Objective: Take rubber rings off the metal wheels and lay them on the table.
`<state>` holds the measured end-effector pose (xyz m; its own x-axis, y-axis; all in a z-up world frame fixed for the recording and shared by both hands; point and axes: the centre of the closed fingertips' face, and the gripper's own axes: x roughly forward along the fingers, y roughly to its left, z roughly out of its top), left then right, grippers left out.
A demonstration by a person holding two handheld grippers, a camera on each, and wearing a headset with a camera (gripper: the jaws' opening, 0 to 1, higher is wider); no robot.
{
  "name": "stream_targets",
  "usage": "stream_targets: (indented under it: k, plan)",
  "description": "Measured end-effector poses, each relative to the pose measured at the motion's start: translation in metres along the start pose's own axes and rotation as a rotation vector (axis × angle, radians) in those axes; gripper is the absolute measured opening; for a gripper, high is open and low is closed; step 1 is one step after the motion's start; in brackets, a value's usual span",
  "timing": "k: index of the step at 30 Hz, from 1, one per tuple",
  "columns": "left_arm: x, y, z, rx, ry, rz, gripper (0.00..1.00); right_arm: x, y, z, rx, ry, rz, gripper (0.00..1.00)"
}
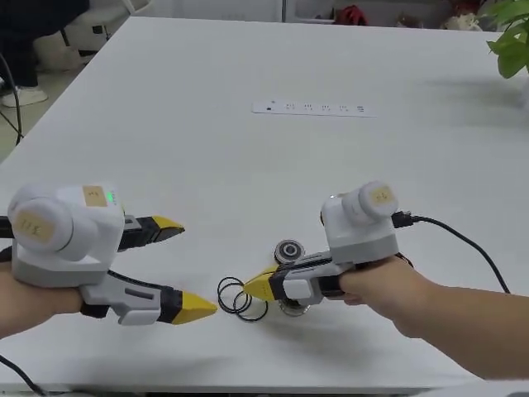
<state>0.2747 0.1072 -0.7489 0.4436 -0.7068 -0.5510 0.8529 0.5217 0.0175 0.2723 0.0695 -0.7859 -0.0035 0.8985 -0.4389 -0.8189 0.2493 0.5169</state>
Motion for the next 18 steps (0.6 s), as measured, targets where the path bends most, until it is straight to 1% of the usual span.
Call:
stream_targets:
  k: [4, 9, 15, 18]
  plan:
    - [0.0007, -0.0004, -0.0015, 0.000, 0.004, -0.002, 0.74, 0.0003, -0.0030, -0.0028, -0.026, 0.018, -0.018, 0.01]
    - [0.0012, -0.0008, -0.0027, 0.003, 0.010, -0.004, 0.74, 0.0009, -0.0027, -0.0044, -0.045, 0.029, -0.023, 0.04]
    - [0.0008, -0.0008, -0.0026, 0.004, 0.010, -0.002, 0.74, 0.0005, -0.0051, -0.0035, -0.071, 0.032, -0.042, 0.11]
    - [0.0006, -0.0011, -0.0029, 0.006, 0.013, -0.003, 0.74, -0.0007, -0.0054, -0.0028, -0.079, 0.033, -0.046, 0.13]
